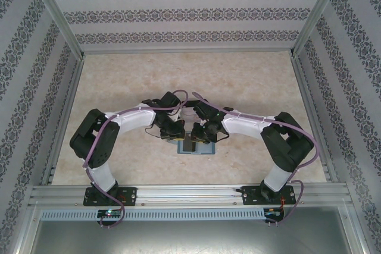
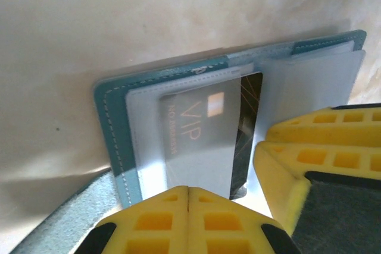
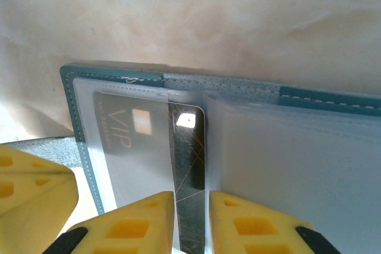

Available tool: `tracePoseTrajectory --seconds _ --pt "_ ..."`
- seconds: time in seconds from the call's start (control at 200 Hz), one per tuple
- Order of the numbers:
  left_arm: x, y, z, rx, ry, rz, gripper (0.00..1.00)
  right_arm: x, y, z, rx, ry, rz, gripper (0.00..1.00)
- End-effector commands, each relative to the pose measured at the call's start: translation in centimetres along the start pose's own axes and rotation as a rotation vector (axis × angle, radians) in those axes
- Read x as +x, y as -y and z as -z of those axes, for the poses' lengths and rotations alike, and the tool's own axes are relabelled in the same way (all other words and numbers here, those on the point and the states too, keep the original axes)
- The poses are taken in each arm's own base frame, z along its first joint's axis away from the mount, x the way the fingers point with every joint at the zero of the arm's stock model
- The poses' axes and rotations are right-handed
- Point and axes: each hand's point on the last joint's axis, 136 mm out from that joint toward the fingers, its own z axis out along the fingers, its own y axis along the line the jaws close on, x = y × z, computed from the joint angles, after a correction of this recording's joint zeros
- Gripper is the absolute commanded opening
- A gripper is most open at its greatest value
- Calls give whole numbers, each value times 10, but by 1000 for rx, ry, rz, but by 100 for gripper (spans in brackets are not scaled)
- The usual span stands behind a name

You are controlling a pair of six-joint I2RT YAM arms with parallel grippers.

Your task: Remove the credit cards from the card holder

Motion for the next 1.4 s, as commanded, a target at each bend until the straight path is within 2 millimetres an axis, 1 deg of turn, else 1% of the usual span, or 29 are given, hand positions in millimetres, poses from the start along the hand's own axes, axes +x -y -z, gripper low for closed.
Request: tracePoseTrajectory --seconds 0.0,0.115,0.22,0.455,0.605,0.759,0.909,1.064,1.189,1.394 --pt "3 7 -7 10 -30 -5 0 2 13 -7 38 -10 -1 24" --pt "5 1 -15 -7 -55 4 0 4 13 -10 34 -20 5 24" --pt "7 -7 -19 -32 -65 5 0 3 11 -11 16 -21 11 23" --pt "14 -24 -24 -112 -107 4 0 5 10 -16 -8 -32 10 23" --pt "17 -30 -25 -130 -122 7 0 6 9 -19 -31 -46 5 24" --pt "19 -32 -25 -138 -126 8 0 3 0 -13 -106 -24 2 23" --pt "19 -32 -25 -139 -125 11 0 2 -14 0 -183 5 17 23" --pt "18 -30 -24 -135 -123 11 0 0 -22 8 -238 12 13 22" --pt "17 -29 -23 -136 -116 11 0 0 -25 8 -260 7 17 20" --pt "17 -30 -22 -136 -112 13 0 -1 -22 3 -253 5 14 15"
